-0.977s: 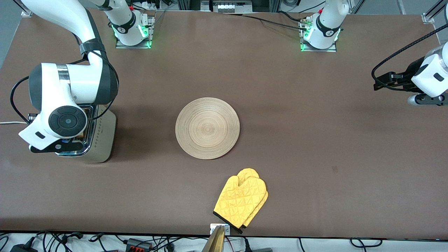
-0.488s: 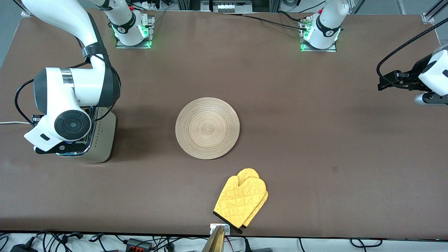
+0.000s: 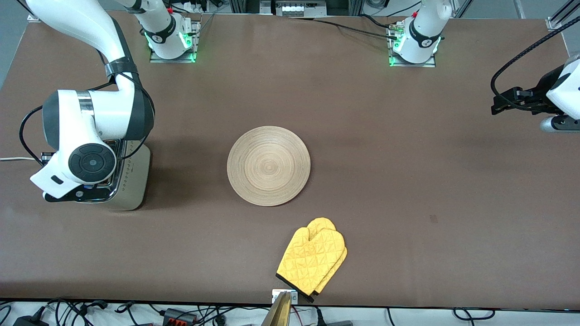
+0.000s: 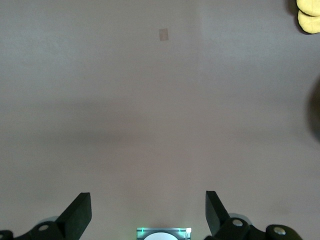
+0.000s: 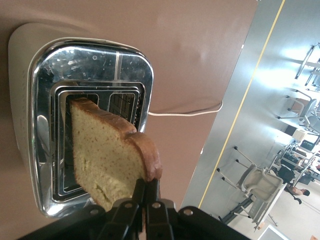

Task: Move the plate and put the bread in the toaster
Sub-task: 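Lower the bread with the right gripper into the toaster slot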

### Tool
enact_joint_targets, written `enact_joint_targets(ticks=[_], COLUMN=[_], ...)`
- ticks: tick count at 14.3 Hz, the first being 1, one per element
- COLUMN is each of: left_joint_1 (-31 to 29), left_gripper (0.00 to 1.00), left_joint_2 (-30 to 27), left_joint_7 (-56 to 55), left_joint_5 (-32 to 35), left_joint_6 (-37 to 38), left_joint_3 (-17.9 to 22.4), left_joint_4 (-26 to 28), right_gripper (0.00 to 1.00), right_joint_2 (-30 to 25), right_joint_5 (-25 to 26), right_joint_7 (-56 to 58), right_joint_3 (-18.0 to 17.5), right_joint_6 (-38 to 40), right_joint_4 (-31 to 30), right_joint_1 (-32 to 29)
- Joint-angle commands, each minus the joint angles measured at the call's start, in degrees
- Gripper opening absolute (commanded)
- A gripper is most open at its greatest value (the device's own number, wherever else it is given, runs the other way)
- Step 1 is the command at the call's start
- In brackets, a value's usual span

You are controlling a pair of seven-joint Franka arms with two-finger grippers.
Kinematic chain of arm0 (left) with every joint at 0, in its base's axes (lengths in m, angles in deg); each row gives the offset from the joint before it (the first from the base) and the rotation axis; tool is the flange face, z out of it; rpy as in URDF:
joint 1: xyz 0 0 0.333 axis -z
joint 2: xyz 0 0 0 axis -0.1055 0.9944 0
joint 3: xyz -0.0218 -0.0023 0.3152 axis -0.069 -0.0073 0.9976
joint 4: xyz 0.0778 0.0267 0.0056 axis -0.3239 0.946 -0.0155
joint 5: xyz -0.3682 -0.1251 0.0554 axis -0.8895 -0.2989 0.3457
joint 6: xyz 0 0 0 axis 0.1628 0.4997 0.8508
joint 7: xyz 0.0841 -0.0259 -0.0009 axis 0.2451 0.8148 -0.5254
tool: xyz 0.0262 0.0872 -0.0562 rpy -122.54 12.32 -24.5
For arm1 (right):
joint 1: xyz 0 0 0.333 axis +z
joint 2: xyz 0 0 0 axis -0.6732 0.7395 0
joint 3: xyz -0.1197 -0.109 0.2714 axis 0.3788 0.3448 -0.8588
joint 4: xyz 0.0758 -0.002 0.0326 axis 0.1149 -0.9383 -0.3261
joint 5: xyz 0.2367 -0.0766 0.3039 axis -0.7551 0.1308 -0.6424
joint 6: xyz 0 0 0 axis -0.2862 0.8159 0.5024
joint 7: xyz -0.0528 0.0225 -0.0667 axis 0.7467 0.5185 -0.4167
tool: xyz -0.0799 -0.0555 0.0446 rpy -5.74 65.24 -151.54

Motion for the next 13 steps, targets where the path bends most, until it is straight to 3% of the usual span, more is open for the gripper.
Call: enact_joint_targets(ticks=[1,5,6,7,8,13], left_joint_1=[-0.02,-0.02,-0.02,-0.1,-0.02,-0.11], left_gripper=[1.0,1.0,1.0,1.0,1.0,1.0], left_joint_2=[0.27,-1.74,-2.62,-3.15,-3.24,-3.16], left_joint_7=[1.05,1.05,1.05,1.05,1.05,1.31], left_joint_5=[0.35,0.35,0.35,0.35,0.35,0.18], left_joint_6=[-0.02,-0.89,-1.86,-2.3,-2.39,-2.75], left_joint_3=[-0.01,-0.1,-0.1,-0.1,-0.1,-0.01], left_joint_4=[-1.28,1.52,2.93,3.73,3.73,3.74], right_gripper=[0.0,0.04,0.17,0.63,1.0,1.0], right_joint_2=[0.09,0.18,0.18,0.18,0.18,-1.83], right_joint_5=[-0.37,-1.6,-1.77,-1.78,-1.95,-6.25], right_joint_7=[-1.3,-1.47,-1.74,-2.96,-4.45,-4.55], right_joint_3=[-0.39,-0.39,-0.39,-0.39,-0.39,-0.39], right_joint_6=[-0.76,-0.58,-0.49,-0.58,-0.49,0.03], right_joint_4=[-0.55,-1.6,-1.69,-1.78,-1.7,-0.82], right_joint_1=[-0.46,-0.72,-0.81,-0.81,-1.07,-1.42])
